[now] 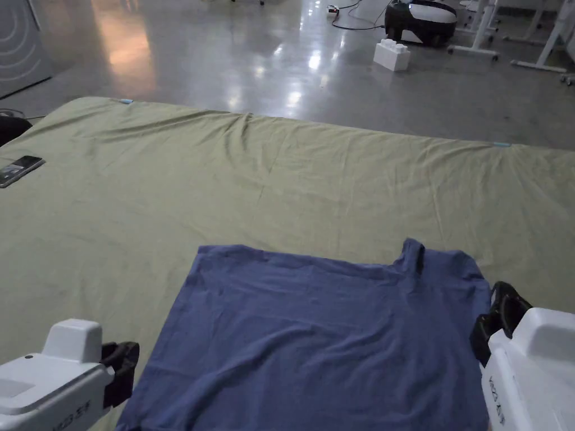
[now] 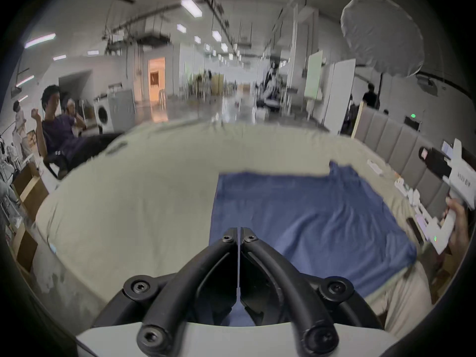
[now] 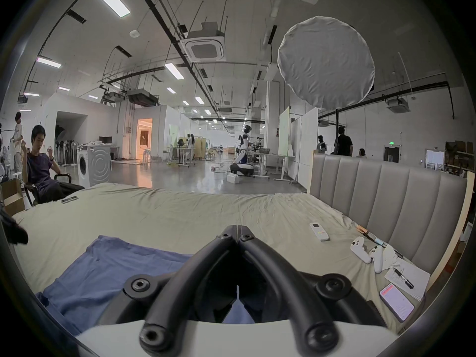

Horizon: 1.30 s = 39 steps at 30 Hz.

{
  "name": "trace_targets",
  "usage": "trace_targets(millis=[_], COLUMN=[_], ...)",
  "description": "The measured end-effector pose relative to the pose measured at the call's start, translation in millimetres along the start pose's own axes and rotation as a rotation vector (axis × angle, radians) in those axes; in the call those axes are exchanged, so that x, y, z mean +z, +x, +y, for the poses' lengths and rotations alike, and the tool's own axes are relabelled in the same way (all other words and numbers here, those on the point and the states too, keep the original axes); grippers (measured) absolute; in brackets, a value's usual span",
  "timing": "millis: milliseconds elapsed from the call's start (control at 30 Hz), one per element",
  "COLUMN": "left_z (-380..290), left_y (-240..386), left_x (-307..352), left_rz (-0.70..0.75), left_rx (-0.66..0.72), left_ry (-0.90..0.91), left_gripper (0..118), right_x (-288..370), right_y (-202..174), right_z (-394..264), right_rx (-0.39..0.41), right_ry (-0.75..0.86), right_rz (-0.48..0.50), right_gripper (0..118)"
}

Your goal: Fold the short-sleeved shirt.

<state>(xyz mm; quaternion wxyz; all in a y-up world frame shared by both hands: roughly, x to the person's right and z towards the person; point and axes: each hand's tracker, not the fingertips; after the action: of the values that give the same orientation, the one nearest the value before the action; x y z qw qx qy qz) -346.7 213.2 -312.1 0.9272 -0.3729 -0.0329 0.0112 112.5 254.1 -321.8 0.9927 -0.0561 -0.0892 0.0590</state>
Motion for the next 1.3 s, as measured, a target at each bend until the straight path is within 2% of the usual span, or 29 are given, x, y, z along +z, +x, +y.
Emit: trace_targets(millis=[67, 133, 233, 300, 333, 433, 500, 667, 733, 800, 1000, 1033, 1067, 1100, 1167, 1200, 1233, 1300], left_z=[-15.2, -27.7, -39.6, -43.4, -44.4, -50.6, -57.0, -53.6, -54.6, -56.2, -50.4, -50.0, -49.6, -48.3, -46.7, -46.3, -43.7, -42.5], left_y=[-9.0, -16.9, -24.5, -24.1, -23.5, -21.5, -19.4, -6.6, -4.8, -5.3, -13.0, -13.4, -14.0, -14.0, -14.7, -14.7, -12.0, -11.3], left_x=[-8.1, -16.8, -32.5, -44.1, -49.7, -75.5, -88.9, -78.7, -80.9, -82.2, -69.8, -67.2, -64.9, -63.3, -60.2, -58.7, -55.2, -53.0], left_rz=[0.029, 0.017, 0.01, 0.028, 0.045, 0.121, 0.11, 0.102, 0.059, 0.06, 0.033, 0.031, 0.027, 0.024, 0.023, 0.024, 0.025, 0.024], left_rx=[0.007, 0.048, 0.126, 0.131, 0.125, 0.077, 0.045, 0.018, 0.025, 0.042, 0.051, 0.053, 0.056, 0.059, 0.064, 0.063, 0.062, 0.058], left_ry=[-0.115, -0.169, -0.24, -0.262, -0.27, -0.362, -0.421, -0.384, -0.382, -0.381, -0.359, -0.353, -0.348, -0.34, -0.333, -0.328, -0.323, -0.32], left_gripper=[3, 16, 46, 60, 60, 60, 60, 52, 26, 10, 6, 6, 6, 6, 6, 6, 6, 6], right_x=[-1.1, -2.4, -3.8, -3.9, -4.0, -3.9, -4.1, 1.9, 4.1, 7.3, 19.4, 18.7, 19.5, 20.7, 19.0, 19.0, 21.0, 25.3], right_y=[-2.6, -5.2, -8.4, -10.0, -10.3, -10.4, -8.5, 2.6, 9.3, 19.5, 71.7, 81.1, 89.7, 98.5, 113.8, 119.3, 125.0, 129.6], right_z=[-4.7, -8.6, -14.2, -17.6, -18.8, -21.8, -23.8, -29.7, -32.0, -34.9, -39.1, -41.3, -46.8, -48.6, -64.2, -72.5, -83.1, -99.5], right_rx=[0.002, 0.005, 0.002, 0.009, 0.013, 0.03, 0.027, 0.03, 0.028, 0.012, 0.016, 0.048, 0.031, 0.055, 0.032, 0.027, 0.015, 0.048], right_ry=[-0.019, -0.043, -0.072, -0.088, -0.092, -0.112, -0.124, -0.151, -0.163, -0.192, -0.348, -0.42, -0.52, -0.557, -0.73, -0.799, -0.838, -0.893], right_rz=[0.004, 0.014, 0.024, 0.029, 0.031, 0.034, 0.033, 0.02, 0.016, 0.013, 0.01, 0.017, 0.03, -0.013, 0.023, 0.019, 0.002, -0.019], right_gripper=[0, 0, 0, 0, 0, 0, 0, 0, 0, 0, 1, 1, 2, 16, 49, 58, 58, 59])
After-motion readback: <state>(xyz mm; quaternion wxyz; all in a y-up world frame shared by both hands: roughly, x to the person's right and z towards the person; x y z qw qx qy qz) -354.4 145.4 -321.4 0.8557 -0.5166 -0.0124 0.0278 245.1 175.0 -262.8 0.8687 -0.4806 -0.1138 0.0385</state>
